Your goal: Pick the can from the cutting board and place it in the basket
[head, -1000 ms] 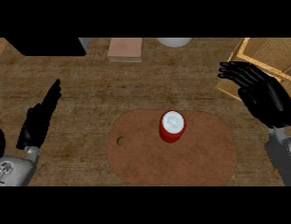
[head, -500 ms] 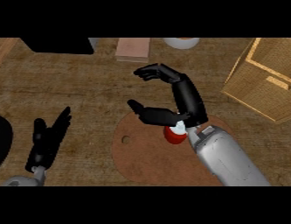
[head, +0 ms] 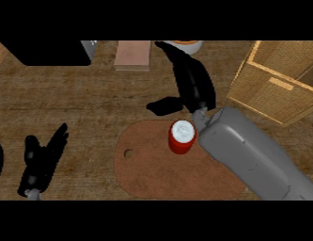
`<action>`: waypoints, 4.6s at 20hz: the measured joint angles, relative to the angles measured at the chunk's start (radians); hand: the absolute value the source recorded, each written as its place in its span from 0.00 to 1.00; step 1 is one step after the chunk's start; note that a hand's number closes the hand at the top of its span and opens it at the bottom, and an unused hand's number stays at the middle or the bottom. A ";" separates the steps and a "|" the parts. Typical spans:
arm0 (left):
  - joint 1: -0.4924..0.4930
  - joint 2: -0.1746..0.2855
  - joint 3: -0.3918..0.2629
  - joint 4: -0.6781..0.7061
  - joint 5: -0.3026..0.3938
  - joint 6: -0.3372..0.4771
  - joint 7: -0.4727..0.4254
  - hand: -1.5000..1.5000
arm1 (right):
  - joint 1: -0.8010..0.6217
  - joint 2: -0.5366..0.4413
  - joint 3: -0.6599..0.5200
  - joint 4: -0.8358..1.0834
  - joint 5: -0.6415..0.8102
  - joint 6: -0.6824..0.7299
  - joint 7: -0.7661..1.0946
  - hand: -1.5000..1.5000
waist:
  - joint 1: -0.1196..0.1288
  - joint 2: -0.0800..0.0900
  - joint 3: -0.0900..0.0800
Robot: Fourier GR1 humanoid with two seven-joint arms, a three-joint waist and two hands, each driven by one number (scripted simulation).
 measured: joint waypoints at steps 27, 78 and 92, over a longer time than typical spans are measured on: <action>0.079 0.016 0.046 -0.066 0.022 -0.027 -0.003 0.50 | -0.336 -0.367 -0.046 -0.344 -0.584 0.759 0.615 0.00 | -0.024 0.016 0.006; 0.069 -0.055 0.087 -0.080 -0.071 -0.083 0.039 0.50 | 0.166 -0.083 0.137 -0.208 0.009 0.601 0.471 0.00 | 0.009 0.029 0.013; 0.083 -0.082 0.103 -0.098 -0.097 -0.096 0.043 0.50 | 0.227 0.001 0.106 -0.126 0.118 0.628 0.426 0.00 | 0.009 0.028 0.013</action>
